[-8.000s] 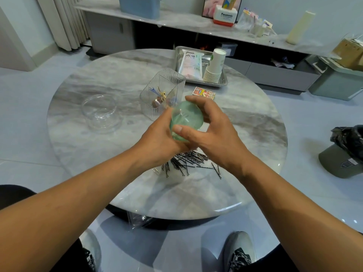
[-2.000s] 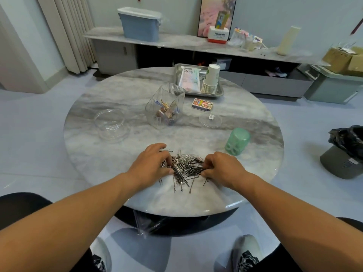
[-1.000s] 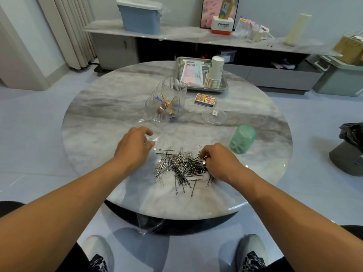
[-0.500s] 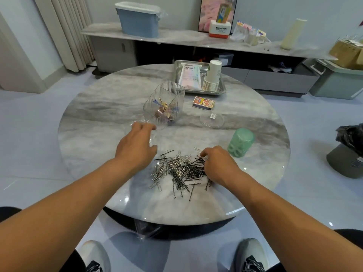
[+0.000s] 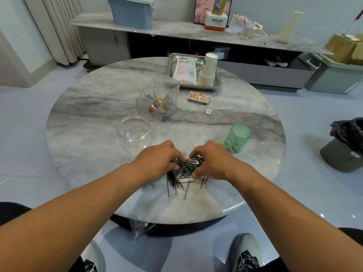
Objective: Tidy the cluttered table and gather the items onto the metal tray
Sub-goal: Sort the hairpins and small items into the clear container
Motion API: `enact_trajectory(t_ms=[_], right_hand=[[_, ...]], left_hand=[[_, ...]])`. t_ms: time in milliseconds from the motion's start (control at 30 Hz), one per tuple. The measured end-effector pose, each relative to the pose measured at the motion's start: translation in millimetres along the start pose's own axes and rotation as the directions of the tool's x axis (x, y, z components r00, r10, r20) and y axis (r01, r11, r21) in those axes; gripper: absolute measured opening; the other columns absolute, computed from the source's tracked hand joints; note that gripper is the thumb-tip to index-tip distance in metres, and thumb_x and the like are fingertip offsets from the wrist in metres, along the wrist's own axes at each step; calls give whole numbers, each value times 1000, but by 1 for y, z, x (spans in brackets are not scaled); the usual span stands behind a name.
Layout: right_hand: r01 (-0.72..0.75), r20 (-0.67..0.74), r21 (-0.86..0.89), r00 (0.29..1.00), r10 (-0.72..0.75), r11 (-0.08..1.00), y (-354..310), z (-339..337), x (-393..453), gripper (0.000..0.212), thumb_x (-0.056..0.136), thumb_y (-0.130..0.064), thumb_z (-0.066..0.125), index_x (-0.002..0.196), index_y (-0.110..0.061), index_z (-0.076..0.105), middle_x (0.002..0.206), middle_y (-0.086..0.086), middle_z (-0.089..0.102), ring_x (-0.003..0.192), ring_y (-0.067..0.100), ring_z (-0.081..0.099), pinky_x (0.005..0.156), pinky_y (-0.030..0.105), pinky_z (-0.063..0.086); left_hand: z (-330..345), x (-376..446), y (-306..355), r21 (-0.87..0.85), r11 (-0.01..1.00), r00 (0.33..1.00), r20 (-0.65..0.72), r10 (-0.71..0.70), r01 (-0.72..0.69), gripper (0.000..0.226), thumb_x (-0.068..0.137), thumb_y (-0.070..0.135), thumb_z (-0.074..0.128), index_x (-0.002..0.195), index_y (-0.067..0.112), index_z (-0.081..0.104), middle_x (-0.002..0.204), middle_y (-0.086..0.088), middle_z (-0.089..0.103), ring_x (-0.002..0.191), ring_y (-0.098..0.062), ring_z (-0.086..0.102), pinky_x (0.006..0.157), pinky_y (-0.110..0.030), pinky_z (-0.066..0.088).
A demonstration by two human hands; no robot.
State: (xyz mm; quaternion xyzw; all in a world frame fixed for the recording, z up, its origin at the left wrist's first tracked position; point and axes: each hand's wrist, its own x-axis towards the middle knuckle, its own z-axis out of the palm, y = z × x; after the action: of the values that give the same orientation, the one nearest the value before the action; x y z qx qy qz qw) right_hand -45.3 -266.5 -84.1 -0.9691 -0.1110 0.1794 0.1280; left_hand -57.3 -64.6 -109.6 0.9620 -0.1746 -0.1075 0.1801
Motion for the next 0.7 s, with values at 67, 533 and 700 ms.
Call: enact_trajectory(t_ms=[67,533,700], right_hand=[[8,-45,-22,999,-9,1000,-2,5,1,58,69,-40,89,122,-35,67,119,3,59,111,26,58,94,40,52],[16,-38,4,999,-16,1000,-6,6,2,37,73,-40,87,105,-32,70,101,-7,64,94,20,62,77,30,45],[-41,-13,72,999,42,997,-4,6,5,16,78,-25,85,79,-25,69,87,-7,70,90,19,66,82,32,55]], left_hand=[[0,2,-1,38,999,999,-40,-29,31,18,95,40,65,113,39,66,112,11,49,98,-18,58,73,-32,39],[1,5,-21,-42,971,930,-280,-239,237,12,101,31,57,110,24,60,112,-1,52,88,-27,57,71,-35,42],[-1,5,-20,-40,972,927,-297,-231,230,11,102,23,56,113,24,60,115,-1,52,92,-29,59,73,-38,46]])
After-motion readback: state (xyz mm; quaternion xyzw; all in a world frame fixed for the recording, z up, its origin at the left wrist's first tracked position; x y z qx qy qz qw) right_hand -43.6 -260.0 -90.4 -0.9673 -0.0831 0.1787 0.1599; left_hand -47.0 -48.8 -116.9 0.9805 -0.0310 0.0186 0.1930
